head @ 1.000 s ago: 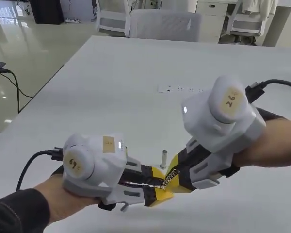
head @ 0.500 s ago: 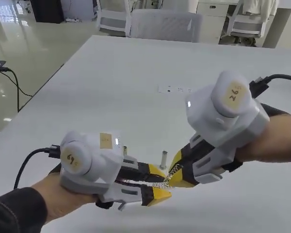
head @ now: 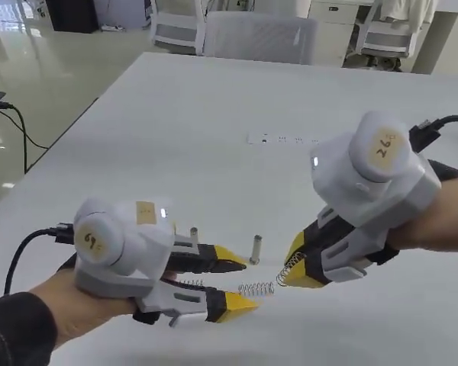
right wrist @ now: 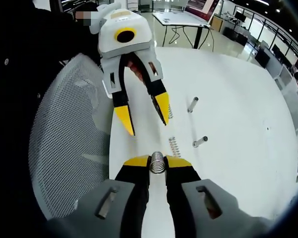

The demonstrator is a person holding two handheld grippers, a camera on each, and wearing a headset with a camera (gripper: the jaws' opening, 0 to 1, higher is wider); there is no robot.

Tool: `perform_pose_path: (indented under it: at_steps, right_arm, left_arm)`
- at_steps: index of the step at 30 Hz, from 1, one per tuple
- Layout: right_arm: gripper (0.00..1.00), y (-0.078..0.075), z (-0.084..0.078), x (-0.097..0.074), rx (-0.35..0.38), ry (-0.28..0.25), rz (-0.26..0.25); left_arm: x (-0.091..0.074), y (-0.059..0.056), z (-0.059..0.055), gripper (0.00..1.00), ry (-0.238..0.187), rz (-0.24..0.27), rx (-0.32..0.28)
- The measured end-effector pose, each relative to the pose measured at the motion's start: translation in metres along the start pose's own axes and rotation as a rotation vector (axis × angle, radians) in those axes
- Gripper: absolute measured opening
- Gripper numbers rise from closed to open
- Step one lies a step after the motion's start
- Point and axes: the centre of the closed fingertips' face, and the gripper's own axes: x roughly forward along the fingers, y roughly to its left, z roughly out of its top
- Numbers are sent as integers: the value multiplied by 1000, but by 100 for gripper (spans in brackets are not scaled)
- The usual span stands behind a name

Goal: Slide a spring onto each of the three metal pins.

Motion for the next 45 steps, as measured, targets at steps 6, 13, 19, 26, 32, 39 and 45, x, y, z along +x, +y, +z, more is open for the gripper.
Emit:
perform_pose_path:
  at_steps: [6, 13, 19, 26, 32, 39, 45]
  right_arm:
    - [13, -3, -7, -2, 17, 8, -7]
    - [13, -10, -11, -8, 31, 14, -22]
    - [13, -21, -15, -17, 48, 13, -48]
    - [13, -30, -21, -24, 63, 25, -71]
    - [13, -38, -27, -29, 72, 40, -85]
    - [13, -55, -41, -34, 91, 83, -104]
    - [13, -69, -56, -35, 89, 146, -120]
  left_arm:
    - [-13, 9, -9, 36, 1, 47, -36]
    - [-29, 21, -18, 42, -6, 108, -72]
    - [-39, 26, -27, 48, -8, 150, -106]
    - [-46, 32, -33, 55, -18, 199, -138]
    - [-51, 38, -35, 59, -30, 235, -159]
    - [-55, 41, -40, 62, -31, 261, -181]
    - [-55, 42, -42, 64, -32, 271, -188]
